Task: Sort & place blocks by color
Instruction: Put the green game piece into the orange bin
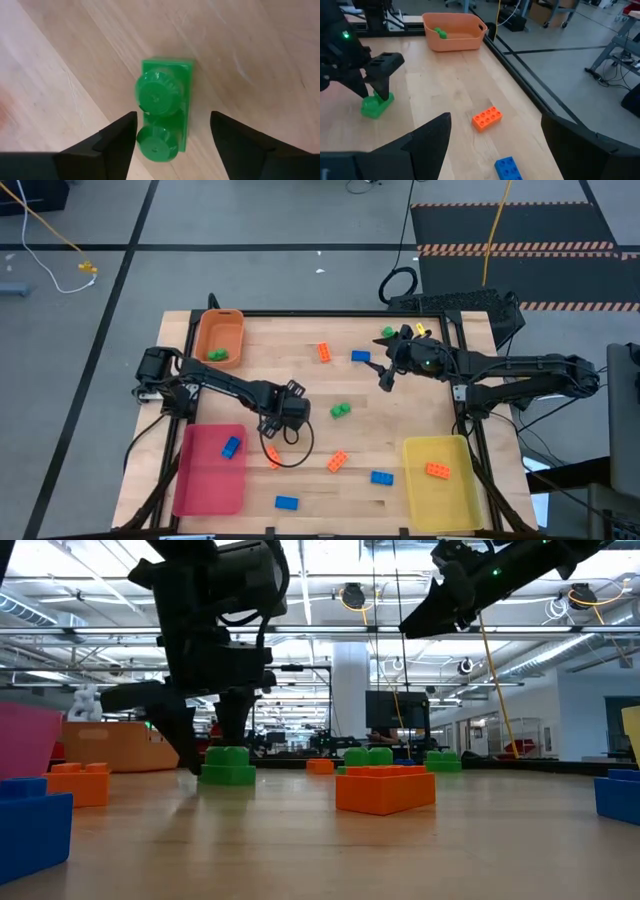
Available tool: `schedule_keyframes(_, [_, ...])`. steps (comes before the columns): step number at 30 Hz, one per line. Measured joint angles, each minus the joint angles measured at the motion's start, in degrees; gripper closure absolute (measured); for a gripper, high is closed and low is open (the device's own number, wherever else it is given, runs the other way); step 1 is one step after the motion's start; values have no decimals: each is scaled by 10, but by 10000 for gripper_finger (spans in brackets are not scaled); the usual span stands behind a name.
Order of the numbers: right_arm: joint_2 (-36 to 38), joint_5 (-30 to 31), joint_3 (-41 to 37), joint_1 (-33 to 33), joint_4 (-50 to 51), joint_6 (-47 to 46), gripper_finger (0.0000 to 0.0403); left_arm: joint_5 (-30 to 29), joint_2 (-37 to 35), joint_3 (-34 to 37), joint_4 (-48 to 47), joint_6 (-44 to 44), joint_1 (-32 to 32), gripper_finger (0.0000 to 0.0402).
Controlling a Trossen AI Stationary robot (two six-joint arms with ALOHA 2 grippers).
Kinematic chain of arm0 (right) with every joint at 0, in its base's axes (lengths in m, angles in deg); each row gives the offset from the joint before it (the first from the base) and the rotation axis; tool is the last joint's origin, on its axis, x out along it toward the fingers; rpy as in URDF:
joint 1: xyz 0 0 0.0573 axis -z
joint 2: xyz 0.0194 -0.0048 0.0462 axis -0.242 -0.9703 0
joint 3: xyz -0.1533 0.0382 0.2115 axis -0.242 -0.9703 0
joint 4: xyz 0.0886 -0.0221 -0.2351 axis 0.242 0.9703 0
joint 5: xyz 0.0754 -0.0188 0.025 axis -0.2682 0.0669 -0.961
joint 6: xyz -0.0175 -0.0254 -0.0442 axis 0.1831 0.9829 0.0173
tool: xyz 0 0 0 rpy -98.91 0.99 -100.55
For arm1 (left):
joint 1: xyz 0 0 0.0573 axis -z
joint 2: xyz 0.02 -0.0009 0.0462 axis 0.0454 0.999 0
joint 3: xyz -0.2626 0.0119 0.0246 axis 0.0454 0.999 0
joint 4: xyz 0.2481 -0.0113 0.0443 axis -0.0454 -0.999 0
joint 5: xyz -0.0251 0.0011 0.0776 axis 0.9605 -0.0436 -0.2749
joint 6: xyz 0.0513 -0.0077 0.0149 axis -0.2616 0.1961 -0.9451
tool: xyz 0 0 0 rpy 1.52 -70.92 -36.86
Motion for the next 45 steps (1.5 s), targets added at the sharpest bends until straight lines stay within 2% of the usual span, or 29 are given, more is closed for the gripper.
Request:
schedule_keyframes(6, [0,0,0,0,0,4,96,2,0,0,3,26,0,202])
schedule_keyframes(13, [0,0,0,0,0,6,96,-1,-3,-1,3,58,-1,297])
schedule_keyframes(16, [0,0,0,0,0,6,96,-4,-3,-2,0,75,-5,324])
schedule_keyframes(20, [0,0,0,0,0,10,96,-6,-3,-3,-17,98,-14,324])
schedule_keyframes(25, [0,0,0,0,0,10,96,-17,1,-28,-82,116,-27,311])
schedule_keyframes(34, [0,0,0,0,1,10,96,-78,0,-86,-218,160,-82,328])
schedule_keyframes(42, [0,0,0,0,13,10,96,-143,-1,-92,-370,280,-211,327])
schedule_keyframes(45, [0,0,0,0,17,10,96,-144,-29,-89,-376,304,-274,332])
